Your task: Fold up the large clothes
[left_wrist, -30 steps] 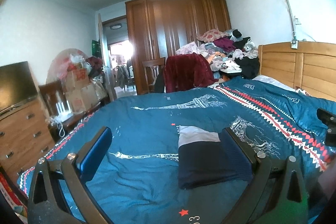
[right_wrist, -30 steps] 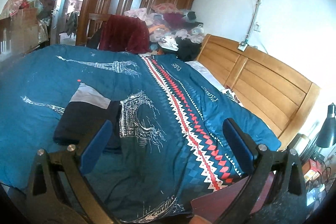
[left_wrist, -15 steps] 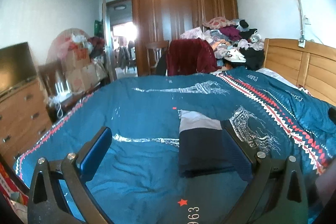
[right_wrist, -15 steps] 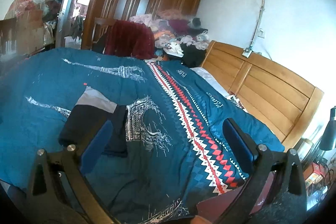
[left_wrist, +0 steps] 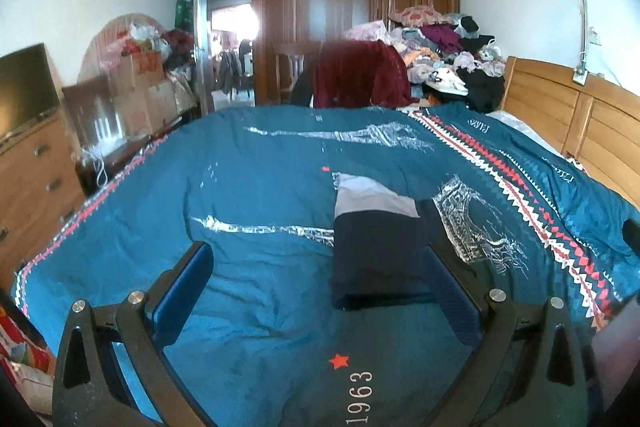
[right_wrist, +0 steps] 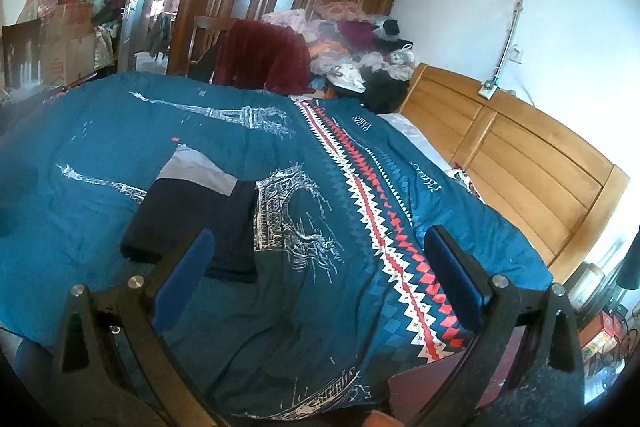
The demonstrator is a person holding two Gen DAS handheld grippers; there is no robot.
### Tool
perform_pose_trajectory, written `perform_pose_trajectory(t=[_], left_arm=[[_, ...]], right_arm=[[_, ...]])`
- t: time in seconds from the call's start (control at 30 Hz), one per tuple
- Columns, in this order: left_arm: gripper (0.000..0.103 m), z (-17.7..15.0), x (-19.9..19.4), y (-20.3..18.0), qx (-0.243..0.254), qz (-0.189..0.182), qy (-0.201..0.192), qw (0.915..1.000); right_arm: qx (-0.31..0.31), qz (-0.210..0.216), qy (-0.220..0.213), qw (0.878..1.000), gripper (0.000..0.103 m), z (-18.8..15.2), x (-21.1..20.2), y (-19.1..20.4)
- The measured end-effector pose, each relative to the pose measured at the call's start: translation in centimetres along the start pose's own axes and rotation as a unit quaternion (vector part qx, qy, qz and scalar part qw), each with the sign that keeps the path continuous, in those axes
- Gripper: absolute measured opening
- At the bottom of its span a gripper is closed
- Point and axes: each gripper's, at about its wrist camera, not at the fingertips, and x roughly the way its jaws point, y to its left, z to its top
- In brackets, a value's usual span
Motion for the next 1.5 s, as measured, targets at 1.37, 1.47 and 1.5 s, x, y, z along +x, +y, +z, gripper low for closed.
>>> perform_pose_trajectory(t=[1.37, 1.47, 1.5], left_arm=[[0.103, 0.7, -1.2, -0.9, 0.019, 0.042, -0.042, 0.9980], [0.103, 0.8, -1.6, -1.0, 0.019, 0.042, -0.045, 0.9979], [0.103, 0.8, -1.7, -1.0, 0.018, 0.042, -0.045, 0.9979]], right_arm=[[0.038, -0.022, -0.211, 0.977, 0.103, 5.3, -8.5, -1.9], [0.039, -0.003, -0.187, 0.982, 0.103, 5.3, -7.6, -1.6], [0.038, 0.003, -0.178, 0.983, 0.103, 5.3, -7.3, -1.4]])
